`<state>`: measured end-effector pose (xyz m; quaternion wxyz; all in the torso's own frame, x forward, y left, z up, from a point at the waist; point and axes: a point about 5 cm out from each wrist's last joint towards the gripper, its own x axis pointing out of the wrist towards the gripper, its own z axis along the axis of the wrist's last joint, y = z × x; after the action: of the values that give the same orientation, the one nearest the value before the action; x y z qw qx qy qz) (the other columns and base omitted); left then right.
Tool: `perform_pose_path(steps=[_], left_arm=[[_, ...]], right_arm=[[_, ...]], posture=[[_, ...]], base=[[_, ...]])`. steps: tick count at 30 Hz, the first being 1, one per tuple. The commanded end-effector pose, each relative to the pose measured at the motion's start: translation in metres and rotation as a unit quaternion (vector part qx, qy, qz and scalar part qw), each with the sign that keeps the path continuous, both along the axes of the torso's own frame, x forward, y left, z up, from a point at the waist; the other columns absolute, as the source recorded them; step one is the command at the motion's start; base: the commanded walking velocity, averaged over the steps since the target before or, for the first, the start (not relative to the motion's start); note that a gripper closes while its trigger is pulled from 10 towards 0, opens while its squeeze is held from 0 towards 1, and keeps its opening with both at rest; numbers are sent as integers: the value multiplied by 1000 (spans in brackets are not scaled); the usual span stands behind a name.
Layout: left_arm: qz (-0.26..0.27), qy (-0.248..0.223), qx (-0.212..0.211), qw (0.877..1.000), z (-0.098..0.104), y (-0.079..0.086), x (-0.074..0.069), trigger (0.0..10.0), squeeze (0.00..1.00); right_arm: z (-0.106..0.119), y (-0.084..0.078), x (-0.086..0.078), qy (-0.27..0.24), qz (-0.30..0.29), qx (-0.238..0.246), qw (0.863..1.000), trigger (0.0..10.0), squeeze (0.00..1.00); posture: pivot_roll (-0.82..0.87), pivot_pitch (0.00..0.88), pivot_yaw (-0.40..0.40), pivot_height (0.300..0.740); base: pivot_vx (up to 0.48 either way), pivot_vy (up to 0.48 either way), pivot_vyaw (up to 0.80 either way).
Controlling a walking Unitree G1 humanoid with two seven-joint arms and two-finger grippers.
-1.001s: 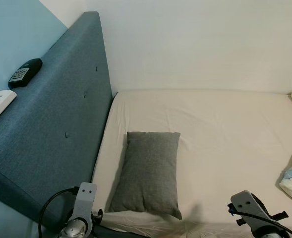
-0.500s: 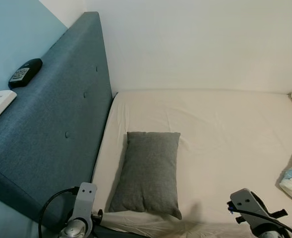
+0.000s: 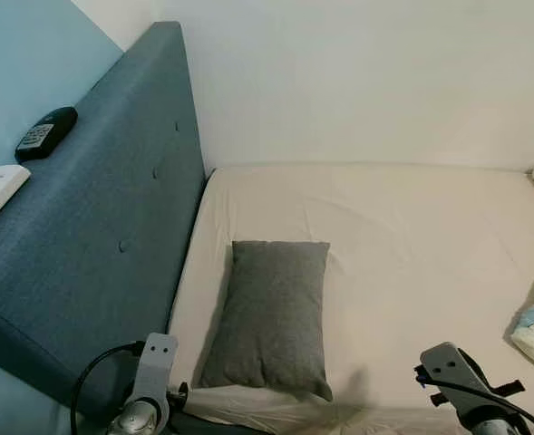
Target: Clean up the room
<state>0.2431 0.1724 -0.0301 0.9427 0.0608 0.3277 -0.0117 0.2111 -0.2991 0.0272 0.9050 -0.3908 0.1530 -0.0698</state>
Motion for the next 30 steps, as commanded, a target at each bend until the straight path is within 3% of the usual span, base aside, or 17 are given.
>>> perform_pose_path(steps=[1,30], left_arm=[[3,10,6,1000,-4,5,-5,10000,0],[2,8,5,1000,-3,5,-2,10000,0]], right_arm=[[-7,2,-4,18,2,-1,1000,10000,0],[-7,3,-3,18,3,-1,1000,10000,0]], posture=[[37,137,-13,740],[36,135,-6,740]], base=[[0,0,0],[0,0,0]])
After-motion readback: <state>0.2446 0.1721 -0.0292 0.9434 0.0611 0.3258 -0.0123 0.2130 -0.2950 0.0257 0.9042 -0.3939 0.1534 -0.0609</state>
